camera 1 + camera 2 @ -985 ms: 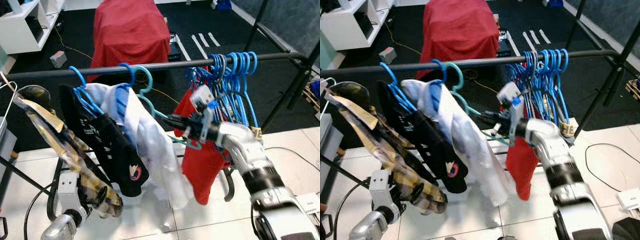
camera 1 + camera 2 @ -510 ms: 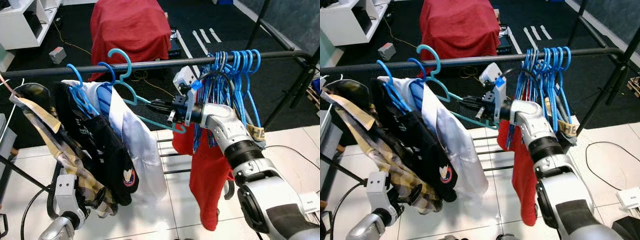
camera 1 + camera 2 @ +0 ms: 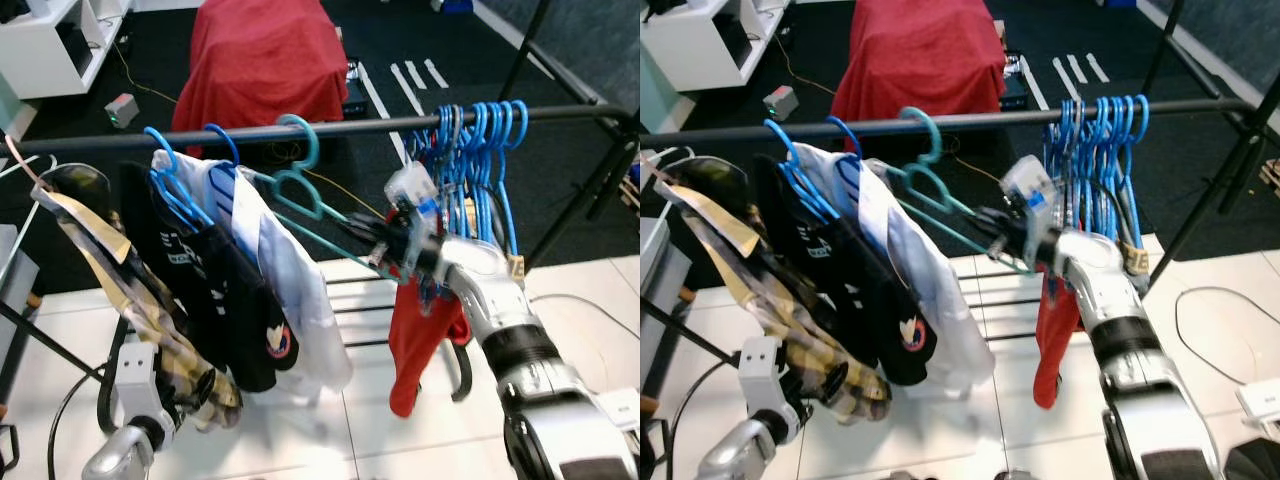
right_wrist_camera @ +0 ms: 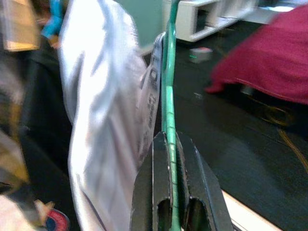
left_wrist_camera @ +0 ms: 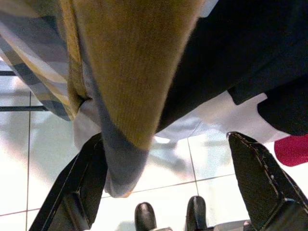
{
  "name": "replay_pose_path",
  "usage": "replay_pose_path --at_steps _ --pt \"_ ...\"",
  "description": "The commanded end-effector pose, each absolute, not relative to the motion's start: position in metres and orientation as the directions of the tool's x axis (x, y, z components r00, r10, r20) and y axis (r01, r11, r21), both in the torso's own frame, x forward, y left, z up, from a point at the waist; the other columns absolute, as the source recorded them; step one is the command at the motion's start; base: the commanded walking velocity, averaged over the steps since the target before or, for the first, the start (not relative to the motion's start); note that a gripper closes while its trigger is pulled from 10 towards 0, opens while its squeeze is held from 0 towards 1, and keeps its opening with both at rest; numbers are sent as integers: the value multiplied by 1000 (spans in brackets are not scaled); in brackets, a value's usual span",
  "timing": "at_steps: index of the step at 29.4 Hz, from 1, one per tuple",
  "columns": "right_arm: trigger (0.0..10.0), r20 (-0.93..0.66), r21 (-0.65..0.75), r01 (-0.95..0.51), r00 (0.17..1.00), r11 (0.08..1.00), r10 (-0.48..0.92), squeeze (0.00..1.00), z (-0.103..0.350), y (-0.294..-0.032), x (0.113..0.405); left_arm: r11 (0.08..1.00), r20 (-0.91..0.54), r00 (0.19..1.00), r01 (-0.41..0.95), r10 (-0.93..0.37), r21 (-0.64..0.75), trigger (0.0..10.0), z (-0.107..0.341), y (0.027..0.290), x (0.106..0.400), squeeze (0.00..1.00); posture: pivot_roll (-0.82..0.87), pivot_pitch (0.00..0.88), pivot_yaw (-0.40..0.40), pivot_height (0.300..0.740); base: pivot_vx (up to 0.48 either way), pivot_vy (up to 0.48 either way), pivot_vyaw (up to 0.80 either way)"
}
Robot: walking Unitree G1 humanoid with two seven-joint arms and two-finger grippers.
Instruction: Hang hanger
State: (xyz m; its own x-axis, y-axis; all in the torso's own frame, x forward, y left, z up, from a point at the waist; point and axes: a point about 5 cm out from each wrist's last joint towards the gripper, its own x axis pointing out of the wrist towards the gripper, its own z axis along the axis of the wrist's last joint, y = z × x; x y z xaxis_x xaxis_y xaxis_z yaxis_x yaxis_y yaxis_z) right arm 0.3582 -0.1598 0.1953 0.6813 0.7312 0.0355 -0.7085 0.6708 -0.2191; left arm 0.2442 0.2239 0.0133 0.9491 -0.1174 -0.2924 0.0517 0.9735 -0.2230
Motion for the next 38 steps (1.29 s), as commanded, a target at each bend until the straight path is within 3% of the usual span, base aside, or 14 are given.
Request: replay_pose_path --at_steps 1,8,12,18,30,38 --pt "10000 22 -210 -660 734 721 678 0 186 -167 350 975 -335 935 40 -114 -220 10000 6 225 240 0 -12 173 30 740 0 0 0" --pt "10000 64 -185 -565 810 804 583 0 184 -177 344 975 -335 935 40 -114 -220 10000 6 224 245 0 -31 164 31 740 0 0 0" --pt "10000 4 -204 -599 791 774 612 0 169 -168 332 975 -334 936 37 -111 -220 10000 6 223 248 0 -32 158 25 740 0 0 0" --pt "10000 51 -150 -617 776 773 629 0 168 -169 317 975 -328 938 38 -110 -220 10000 7 222 251 0 -38 154 29 740 0 0 0" --pt "10000 106 -98 -581 801 808 589 0 177 -194 295 975 -335 936 31 -106 -222 10000 6 224 254 0 -72 152 41 740 0 0 0" --pt "10000 145 -265 -438 863 859 485 0 192 -198 286 974 -344 933 31 -109 -225 10000 7 226 260 0 -92 145 57 740 -60 0 0"
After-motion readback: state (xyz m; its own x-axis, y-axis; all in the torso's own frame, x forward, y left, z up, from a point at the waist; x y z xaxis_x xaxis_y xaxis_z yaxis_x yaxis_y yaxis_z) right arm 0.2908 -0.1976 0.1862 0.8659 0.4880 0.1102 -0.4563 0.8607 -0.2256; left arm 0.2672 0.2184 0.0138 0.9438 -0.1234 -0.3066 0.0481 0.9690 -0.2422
